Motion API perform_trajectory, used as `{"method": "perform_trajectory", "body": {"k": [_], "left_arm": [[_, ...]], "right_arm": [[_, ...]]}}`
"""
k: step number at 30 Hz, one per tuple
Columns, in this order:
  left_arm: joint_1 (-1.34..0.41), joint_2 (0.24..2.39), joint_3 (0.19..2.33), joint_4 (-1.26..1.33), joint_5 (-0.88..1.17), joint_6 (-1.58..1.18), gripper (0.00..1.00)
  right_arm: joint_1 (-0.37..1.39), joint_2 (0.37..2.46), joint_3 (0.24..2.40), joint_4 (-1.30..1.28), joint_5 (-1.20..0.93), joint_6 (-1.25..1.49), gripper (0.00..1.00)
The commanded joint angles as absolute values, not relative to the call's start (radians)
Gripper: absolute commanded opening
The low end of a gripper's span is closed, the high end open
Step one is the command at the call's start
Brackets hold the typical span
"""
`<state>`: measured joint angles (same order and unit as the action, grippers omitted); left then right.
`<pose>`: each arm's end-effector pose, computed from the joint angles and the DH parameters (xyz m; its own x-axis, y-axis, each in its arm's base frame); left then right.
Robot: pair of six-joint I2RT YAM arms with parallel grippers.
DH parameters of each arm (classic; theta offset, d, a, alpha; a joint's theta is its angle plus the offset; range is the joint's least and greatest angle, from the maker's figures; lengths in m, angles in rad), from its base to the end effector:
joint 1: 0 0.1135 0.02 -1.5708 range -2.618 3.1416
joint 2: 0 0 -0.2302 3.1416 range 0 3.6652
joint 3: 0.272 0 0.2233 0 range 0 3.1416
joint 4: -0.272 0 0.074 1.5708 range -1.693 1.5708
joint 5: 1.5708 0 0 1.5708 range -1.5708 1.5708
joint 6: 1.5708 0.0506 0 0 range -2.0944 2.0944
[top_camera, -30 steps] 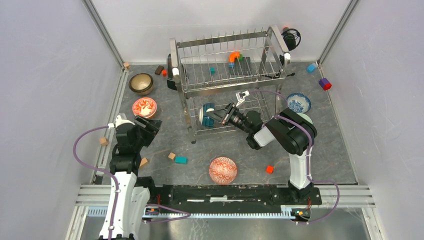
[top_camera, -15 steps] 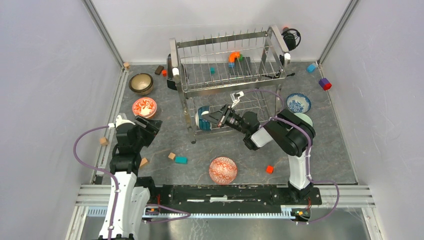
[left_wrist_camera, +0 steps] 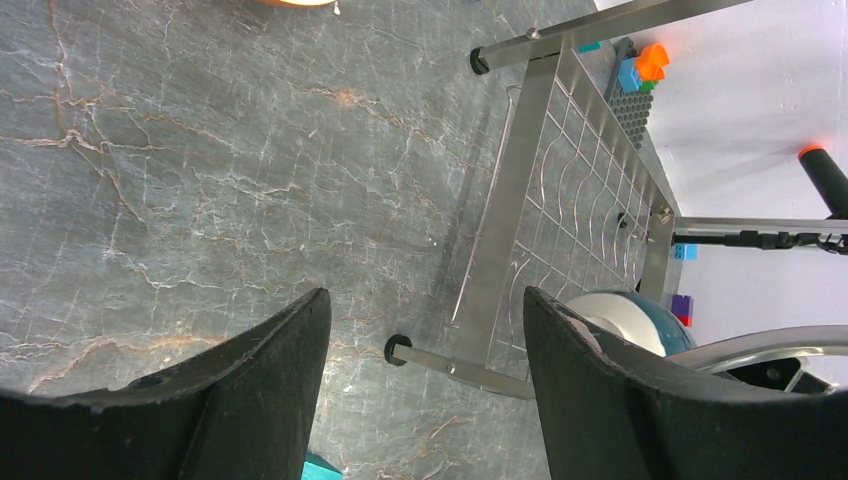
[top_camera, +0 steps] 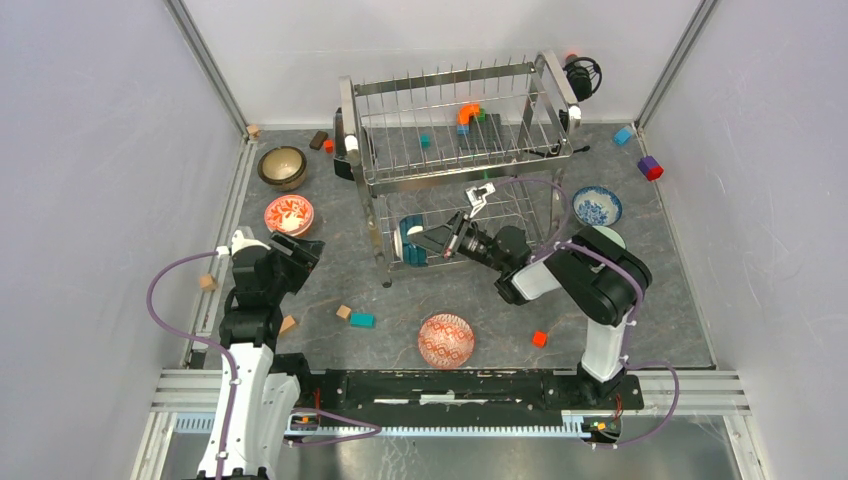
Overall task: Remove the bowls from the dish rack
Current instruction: Pick up the bowl from the dish rack.
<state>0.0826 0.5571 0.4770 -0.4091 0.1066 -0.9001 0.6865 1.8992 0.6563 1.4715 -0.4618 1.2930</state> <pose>0.1535 0.0073 0.2194 -0.3001 -0.8064 -0.5095 -0.3597 0.5903 -0.7226 0.2460 0.2307 0.1741 -0.8204 0.4408 -0.3642 -0.4162 -0.0237 0.9090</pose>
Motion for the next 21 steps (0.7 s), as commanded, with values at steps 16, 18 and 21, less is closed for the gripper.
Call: {"method": "perform_trajectory", "body": {"k": [16,18,21], "left_arm": [[0.080,0.535,0.524,-0.446,0.122,-0.867,0.78],[0.082,0.529,0.534,-0.460,0.130,-0.859,0.80],[0.081,0.528,0.551,-0.482,0.146,-0.845,0.84]], "right_arm": [[0.685,1.362,0.273,1.677,-0.610,1.137,0.00],[0.687,1.268,0.228,1.577,-0.623,1.078,0.00],[0.688,1.075,0.175,1.315,-0.642,0.947,0.00]]}}
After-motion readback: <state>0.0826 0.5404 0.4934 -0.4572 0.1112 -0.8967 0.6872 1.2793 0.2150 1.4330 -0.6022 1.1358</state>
